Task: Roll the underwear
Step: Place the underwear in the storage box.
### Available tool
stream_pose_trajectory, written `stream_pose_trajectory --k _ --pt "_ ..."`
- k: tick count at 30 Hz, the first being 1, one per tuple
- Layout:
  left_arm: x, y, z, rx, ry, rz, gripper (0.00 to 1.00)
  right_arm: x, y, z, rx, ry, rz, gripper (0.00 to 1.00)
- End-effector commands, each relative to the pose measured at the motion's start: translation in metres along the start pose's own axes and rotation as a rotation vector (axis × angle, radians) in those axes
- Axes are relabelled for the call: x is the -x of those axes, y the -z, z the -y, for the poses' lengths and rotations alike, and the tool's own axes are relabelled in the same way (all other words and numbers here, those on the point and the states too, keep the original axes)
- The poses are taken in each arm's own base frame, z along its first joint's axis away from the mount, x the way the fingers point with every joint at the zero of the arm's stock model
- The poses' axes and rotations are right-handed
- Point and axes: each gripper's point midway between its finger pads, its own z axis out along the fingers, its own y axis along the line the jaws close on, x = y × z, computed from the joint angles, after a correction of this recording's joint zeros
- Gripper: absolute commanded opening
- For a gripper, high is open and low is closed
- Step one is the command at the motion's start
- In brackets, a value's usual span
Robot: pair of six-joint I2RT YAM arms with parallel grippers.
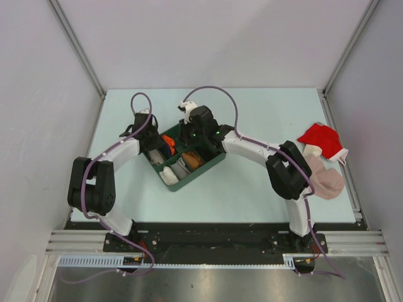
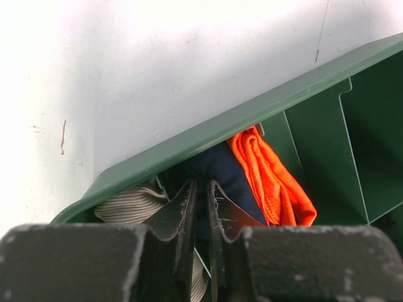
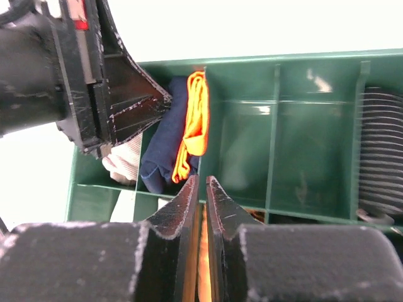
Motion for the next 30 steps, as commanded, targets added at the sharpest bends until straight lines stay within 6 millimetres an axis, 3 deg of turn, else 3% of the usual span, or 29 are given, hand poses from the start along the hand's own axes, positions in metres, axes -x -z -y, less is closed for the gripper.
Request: stream_pose_trajectory --k 1,6,12,19,23,30 --pt "0.031 0.018 0.024 -0.076 -0.017 0.085 0.16 0.004 -0.025 -0.023 0.103 0.002 0.020 0.12" --pt "0.032 0.017 0.023 -0.073 -0.021 0.083 0.17 0.006 -0.048 -0.023 0.094 -0.015 0.021 0.24" --pt "0.030 0.015 0.023 -0.073 -0.026 0.078 0.17 0.004 -0.054 -0.022 0.097 -0.018 0.020 0.32" --pt "0.032 0.017 0.025 -0.079 -0.027 0.084 0.16 -0.002 -0.063 -0.018 0.072 -0.002 0.010 0.25" --pt "0.036 0.021 0.028 -0.090 -0.025 0.092 0.16 -0.013 -0.069 -0.021 0.065 0.021 -0.015 0.09" --pt "0.044 0.030 0.034 -0.111 -0.017 0.114 0.16 -0.029 -0.075 -0.022 0.005 0.067 -0.060 0.01"
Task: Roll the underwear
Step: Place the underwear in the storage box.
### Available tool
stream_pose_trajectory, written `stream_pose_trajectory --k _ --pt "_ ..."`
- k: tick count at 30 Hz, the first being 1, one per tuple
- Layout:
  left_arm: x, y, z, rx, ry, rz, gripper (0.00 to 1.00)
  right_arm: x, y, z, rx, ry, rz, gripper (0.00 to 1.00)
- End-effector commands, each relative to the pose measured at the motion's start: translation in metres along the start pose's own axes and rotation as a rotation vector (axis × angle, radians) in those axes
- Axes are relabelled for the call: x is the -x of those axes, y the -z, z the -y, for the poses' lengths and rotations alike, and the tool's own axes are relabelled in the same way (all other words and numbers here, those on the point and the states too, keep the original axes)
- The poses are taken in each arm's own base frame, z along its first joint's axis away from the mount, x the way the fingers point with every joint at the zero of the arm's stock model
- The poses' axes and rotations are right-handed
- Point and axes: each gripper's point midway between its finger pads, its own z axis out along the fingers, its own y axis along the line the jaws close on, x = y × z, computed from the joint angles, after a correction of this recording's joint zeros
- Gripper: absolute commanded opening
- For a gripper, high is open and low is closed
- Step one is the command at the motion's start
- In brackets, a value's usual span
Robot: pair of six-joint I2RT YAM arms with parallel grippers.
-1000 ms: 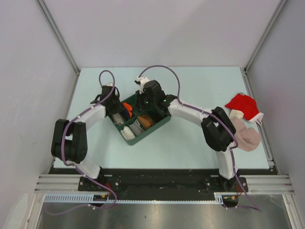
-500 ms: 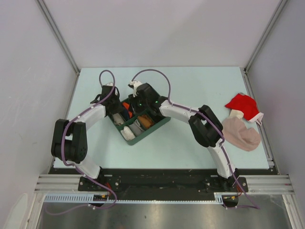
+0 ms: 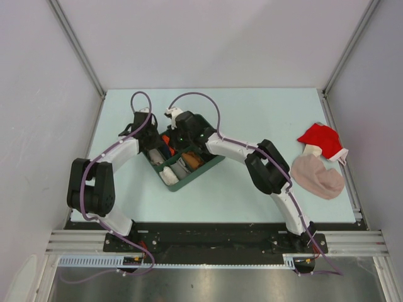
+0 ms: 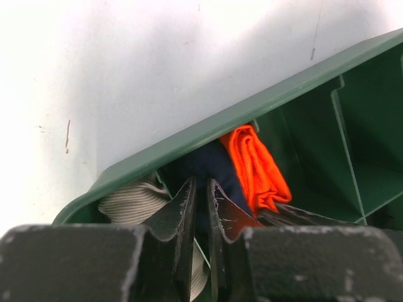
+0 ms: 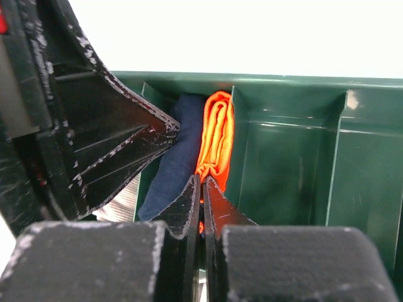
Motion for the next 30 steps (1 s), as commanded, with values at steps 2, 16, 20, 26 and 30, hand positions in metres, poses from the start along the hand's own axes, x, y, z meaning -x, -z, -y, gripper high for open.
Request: stream_pose_trajectory --k 2,16,20,26,30 --pt "0.042 0.027 0.037 -0.132 0.000 0.112 0.16 -0.002 -0.010 -0.001 -0.068 0.042 -0.014 0.00" --pt "0.038 0.024 0.038 -0.134 -0.003 0.101 0.16 0.009 0.001 0.006 -0.121 0.042 0.009 0.21" --pt "0.051 0.037 0.043 -0.146 -0.016 0.140 0.17 0.038 0.025 -0.013 -0.023 0.044 0.069 0.32" --pt "0.072 0.071 0.051 -0.200 -0.083 0.219 0.26 0.082 0.073 -0.024 0.046 0.086 0.146 0.38" --pt "0.077 0.094 0.052 -0.234 -0.127 0.265 0.43 0.086 0.103 -0.028 0.157 0.208 0.128 0.51"
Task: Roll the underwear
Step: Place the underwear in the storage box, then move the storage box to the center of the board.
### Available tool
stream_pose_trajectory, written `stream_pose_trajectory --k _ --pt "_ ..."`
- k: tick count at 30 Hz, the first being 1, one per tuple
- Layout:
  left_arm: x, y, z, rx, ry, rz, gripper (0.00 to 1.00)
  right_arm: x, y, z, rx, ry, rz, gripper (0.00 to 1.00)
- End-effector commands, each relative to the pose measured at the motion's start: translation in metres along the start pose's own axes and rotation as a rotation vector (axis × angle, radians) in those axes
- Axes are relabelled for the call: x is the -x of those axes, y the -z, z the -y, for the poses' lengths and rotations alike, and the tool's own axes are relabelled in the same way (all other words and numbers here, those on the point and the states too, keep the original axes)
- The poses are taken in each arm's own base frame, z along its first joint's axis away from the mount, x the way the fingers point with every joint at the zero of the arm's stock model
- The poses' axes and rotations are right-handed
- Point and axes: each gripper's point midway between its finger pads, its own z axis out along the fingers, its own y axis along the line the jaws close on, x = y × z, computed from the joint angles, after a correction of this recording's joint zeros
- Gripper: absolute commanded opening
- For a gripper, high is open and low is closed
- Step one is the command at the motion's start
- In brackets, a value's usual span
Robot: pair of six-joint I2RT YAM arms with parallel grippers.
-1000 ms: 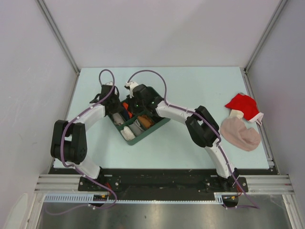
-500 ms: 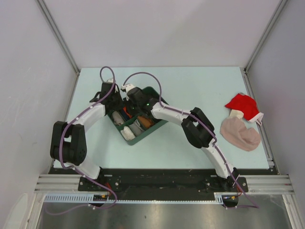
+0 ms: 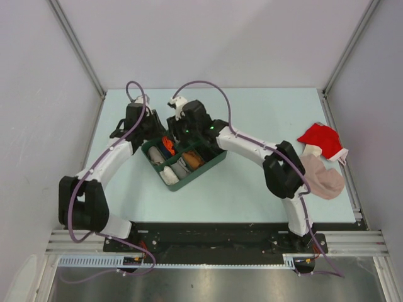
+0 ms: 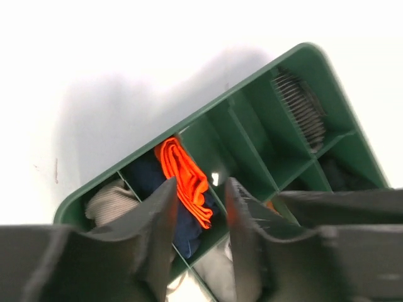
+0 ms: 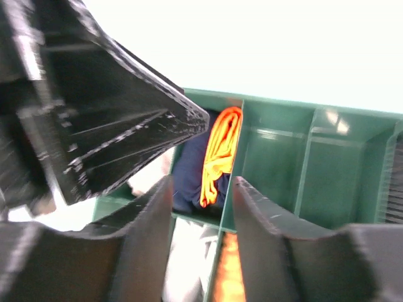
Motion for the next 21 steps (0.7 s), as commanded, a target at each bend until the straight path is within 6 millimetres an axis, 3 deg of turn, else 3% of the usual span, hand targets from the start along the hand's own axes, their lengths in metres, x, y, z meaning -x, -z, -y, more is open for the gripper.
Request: stream_pose_trajectory --k 1,5,9,10,12,13,15,16,17,19,21 --pt "0.035 0.040 0.016 -0.081 -0.074 0.122 0.49 0.043 0.059 -0.029 0.247 0.191 0.060 0.57" --pt "0.027 0.059 0.005 -0.076 -0.083 0.140 0.63 0.029 0.103 -0.030 0.423 0.327 -0.021 0.66" --pt "0.017 0.086 -0.006 -0.084 -0.060 0.187 0.79 0.027 0.137 -0.002 0.385 0.392 -0.061 0.73" --pt "0.007 0.087 -0.014 -0.076 -0.045 0.176 0.81 0.025 0.144 0.018 0.333 0.404 -0.072 0.78" --pt "0.001 0.093 -0.020 -0.076 -0.017 0.182 0.89 0.037 0.170 0.027 0.278 0.440 -0.028 0.82" --pt "-0.005 0.100 -0.026 -0.072 0.002 0.194 0.91 0.032 0.178 0.049 0.220 0.434 -0.029 0.99" --pt "-0.012 0.105 -0.027 -0.089 0.039 0.198 0.97 0.045 0.207 0.060 0.153 0.451 0.032 1.00" --pt "-0.017 0.109 -0.032 -0.086 0.056 0.204 1.00 0.038 0.213 0.070 0.124 0.435 0.034 1.00" --pt "-0.021 0.111 -0.032 -0.101 0.084 0.202 1.00 0.040 0.226 0.089 0.073 0.410 0.050 1.00" --pt "-0.033 0.110 -0.038 -0.103 0.122 0.185 1.00 0.040 0.251 0.100 0.025 0.386 0.087 1.00" --pt "-0.043 0.110 -0.033 -0.146 0.158 0.166 1.00 0.040 0.278 0.126 -0.038 0.298 0.114 1.00"
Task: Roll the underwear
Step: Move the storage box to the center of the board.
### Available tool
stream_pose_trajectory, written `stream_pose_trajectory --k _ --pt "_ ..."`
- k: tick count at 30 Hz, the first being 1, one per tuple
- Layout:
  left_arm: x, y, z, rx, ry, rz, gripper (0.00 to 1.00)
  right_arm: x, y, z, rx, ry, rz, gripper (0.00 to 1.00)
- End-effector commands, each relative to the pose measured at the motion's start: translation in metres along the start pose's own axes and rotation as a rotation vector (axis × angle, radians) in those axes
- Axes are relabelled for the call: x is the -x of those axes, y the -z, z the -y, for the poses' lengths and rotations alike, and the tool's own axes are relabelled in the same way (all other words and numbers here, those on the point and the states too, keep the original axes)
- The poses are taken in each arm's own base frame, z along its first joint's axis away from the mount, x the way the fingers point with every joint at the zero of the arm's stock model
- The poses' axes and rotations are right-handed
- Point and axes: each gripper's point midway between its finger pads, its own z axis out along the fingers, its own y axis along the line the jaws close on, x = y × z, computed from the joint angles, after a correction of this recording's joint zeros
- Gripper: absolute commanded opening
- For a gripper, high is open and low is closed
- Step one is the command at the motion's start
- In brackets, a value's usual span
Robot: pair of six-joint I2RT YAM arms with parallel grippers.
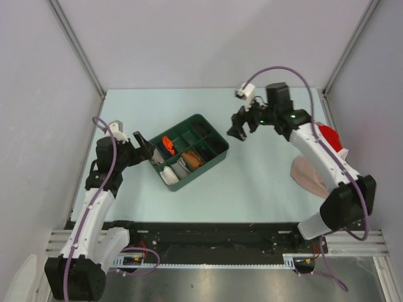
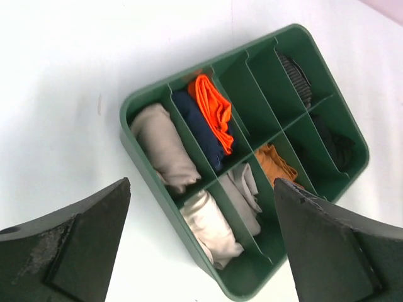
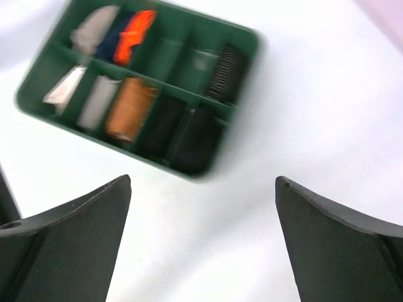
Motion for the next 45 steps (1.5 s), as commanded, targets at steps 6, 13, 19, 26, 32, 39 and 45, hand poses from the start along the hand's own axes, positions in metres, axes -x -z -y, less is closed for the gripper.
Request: stream_pose_trajectory --k 6,13,19,26,32,39,45 --pt "-0.049 -0.016 -0.011 -0.026 0.211 -0.134 1.00 -0.037 0.125 0.055 -0.080 -0.331 0.129 1.00" --pt "-0.056 -0.045 -0.031 0.124 0.205 -0.249 0.81 -0.082 0.129 0.034 -0.034 -0.426 0.121 1.00" --pt "-0.064 -0.062 -0.042 0.256 0.104 -0.315 0.55 -0.085 0.132 0.033 -0.075 -0.395 0.125 1.00" --pt "-0.052 -0.079 -0.056 0.355 0.081 -0.316 0.25 -0.089 0.134 0.030 -0.073 -0.393 0.128 1.00" --pt "-0.012 -0.096 -0.054 0.396 0.111 -0.247 0.09 -0.093 0.134 0.030 -0.078 -0.391 0.120 1.00" --pt "0.024 -0.134 -0.068 0.440 0.146 -0.237 0.06 -0.096 0.139 0.039 -0.159 -0.370 0.108 1.00" --pt "0.043 -0.165 -0.109 0.504 0.215 -0.238 0.05 -0.100 0.143 0.043 -0.179 -0.383 0.110 1.00"
